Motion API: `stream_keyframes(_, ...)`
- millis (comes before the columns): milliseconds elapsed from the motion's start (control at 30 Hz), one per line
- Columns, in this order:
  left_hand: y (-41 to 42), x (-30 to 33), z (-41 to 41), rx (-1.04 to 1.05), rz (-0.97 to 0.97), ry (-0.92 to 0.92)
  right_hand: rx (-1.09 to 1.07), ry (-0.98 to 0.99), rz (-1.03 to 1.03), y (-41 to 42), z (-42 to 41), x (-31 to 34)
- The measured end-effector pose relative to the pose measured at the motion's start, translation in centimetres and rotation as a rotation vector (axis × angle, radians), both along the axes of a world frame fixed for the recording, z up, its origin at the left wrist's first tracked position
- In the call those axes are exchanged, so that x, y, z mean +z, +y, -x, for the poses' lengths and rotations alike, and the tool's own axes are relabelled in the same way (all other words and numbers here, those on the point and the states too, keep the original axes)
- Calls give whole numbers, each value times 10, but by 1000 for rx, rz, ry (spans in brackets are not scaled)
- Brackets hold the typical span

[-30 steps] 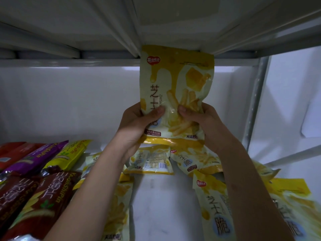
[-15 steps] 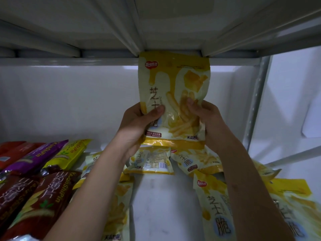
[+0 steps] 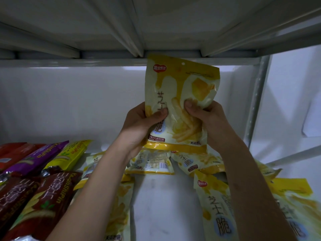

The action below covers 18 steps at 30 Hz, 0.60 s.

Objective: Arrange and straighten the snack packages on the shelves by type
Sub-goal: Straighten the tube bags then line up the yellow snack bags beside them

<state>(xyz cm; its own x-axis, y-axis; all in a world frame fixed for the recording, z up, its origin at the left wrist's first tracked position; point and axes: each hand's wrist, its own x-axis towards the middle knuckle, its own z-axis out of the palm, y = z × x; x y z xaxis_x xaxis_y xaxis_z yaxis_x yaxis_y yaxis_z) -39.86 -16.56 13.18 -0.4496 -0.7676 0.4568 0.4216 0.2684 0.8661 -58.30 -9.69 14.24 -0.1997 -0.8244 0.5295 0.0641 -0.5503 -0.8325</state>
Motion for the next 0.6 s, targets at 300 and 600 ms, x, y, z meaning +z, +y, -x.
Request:
stream_keyframes(300,0,3,-1,-12,-16,-29,-33,31,14,1,1,1)
stream_keyframes(600,2,1,-3,-75,-13,-63,-113,-38,21,1,-2,3)
